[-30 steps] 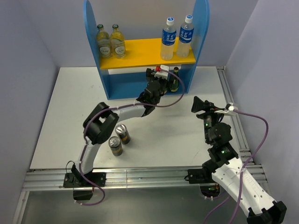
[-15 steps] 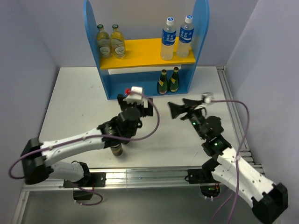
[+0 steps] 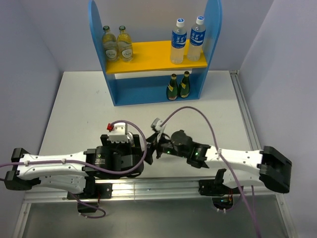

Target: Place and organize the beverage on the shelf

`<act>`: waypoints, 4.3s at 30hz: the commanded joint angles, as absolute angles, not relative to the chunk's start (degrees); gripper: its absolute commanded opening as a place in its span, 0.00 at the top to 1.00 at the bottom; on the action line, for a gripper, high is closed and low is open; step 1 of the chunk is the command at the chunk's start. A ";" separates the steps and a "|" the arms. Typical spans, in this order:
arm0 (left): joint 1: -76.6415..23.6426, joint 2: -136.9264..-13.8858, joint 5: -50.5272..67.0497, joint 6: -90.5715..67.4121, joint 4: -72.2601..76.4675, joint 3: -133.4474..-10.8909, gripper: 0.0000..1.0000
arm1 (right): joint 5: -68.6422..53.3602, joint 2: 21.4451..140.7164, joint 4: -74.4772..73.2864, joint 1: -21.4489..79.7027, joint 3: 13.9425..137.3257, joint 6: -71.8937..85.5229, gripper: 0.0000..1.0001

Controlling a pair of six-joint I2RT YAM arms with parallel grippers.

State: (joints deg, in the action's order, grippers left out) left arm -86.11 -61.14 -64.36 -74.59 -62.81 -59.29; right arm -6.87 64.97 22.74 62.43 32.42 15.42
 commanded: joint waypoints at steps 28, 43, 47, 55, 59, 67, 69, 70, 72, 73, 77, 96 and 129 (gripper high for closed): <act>-92.90 -54.23 -67.06 -96.24 -78.57 -51.68 0.01 | 22.77 102.47 51.94 67.77 45.26 12.13 0.00; -93.08 -53.17 -67.85 -94.93 -76.91 -51.06 0.01 | 26.28 102.66 52.30 59.88 50.09 8.26 1.00; -92.99 -53.35 -68.29 -94.75 -77.26 -51.59 0.01 | 24.61 104.58 49.58 54.15 57.01 7.38 1.00; -92.99 -51.95 -67.77 -89.39 -71.73 -50.45 0.01 | 22.41 112.49 42.72 46.94 71.97 5.36 1.00; -93.08 -51.68 -67.06 -88.77 -69.79 -49.31 0.01 | 22.23 117.23 40.43 44.56 78.91 5.89 1.00; -93.25 -53.61 -65.92 -89.73 -66.36 -47.55 0.01 | 23.99 124.01 39.28 41.22 87.18 5.01 1.00; -93.60 -54.40 -65.57 -90.61 -65.83 -47.46 0.01 | 24.43 124.80 39.38 40.78 88.85 5.45 1.00; -93.86 -55.27 -65.48 -91.05 -65.92 -47.63 0.01 | 24.35 125.67 38.68 40.43 89.73 5.62 1.00; -94.57 -56.42 -65.57 -92.80 -66.27 -47.99 0.01 | 24.52 126.47 38.14 39.99 91.93 6.06 1.00; -94.92 -57.56 -65.65 -93.68 -67.23 -48.51 0.01 | 24.52 127.43 38.23 39.99 92.46 6.06 1.00; -97.02 -61.08 -66.18 -100.17 -71.79 -50.53 0.01 | 25.31 129.37 37.45 39.73 96.23 6.33 1.00; -100.99 -68.11 -63.99 -110.83 -78.66 -51.51 0.01 | 23.21 125.87 43.50 39.73 89.31 6.24 0.00; -100.99 -77.00 -66.88 -114.09 -78.66 -55.37 0.01 | 15.03 100.02 57.92 42.36 51.42 13.62 0.00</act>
State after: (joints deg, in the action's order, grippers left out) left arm -100.86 -78.70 -71.46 -110.83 -82.78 -53.19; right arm 14.06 102.87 53.87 42.04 52.31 12.56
